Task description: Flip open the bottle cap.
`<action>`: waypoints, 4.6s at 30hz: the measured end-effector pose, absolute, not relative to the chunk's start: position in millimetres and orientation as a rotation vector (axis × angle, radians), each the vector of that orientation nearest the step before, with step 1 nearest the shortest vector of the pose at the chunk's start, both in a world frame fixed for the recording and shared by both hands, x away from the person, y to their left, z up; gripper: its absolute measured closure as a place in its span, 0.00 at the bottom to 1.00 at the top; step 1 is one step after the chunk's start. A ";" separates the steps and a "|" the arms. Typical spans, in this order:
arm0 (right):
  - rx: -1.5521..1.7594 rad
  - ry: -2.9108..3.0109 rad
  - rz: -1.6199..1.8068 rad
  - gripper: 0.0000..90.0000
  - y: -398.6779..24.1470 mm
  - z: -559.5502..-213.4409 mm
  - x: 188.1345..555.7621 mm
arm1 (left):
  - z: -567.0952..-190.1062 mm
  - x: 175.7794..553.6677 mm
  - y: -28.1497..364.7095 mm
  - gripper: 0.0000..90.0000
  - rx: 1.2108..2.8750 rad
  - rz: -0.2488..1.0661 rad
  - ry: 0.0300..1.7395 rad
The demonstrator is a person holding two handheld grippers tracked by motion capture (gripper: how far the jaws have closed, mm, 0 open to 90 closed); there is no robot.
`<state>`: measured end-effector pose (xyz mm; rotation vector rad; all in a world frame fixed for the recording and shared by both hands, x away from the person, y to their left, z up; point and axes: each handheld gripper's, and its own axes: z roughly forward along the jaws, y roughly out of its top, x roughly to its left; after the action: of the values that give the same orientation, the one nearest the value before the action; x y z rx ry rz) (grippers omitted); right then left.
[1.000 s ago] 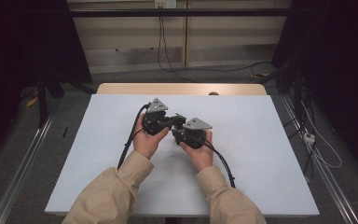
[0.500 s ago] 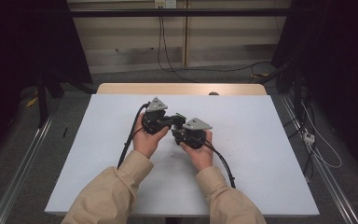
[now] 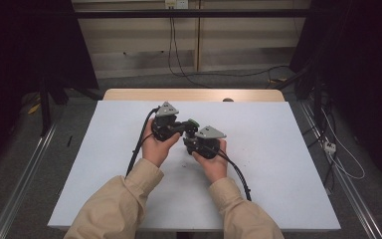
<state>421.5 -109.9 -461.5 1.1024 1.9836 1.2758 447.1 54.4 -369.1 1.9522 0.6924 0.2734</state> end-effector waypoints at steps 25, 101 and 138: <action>1.098 1.989 1.275 0.60 -110.2 -461.3 421.8 | -364.8 450.7 51.7 1.00 1.946 0.278 0.699; 1.193 2.039 1.265 0.32 -120.8 -459.5 421.6 | -362.1 454.4 61.7 0.76 1.927 0.213 0.699; 1.164 2.127 1.324 0.15 -169.0 -442.9 366.3 | -394.3 420.2 140.6 0.19 1.921 0.180 0.695</action>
<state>366.3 -169.0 -442.9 1.1642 2.1274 1.3236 420.2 140.6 -394.3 1.9208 0.6949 0.1795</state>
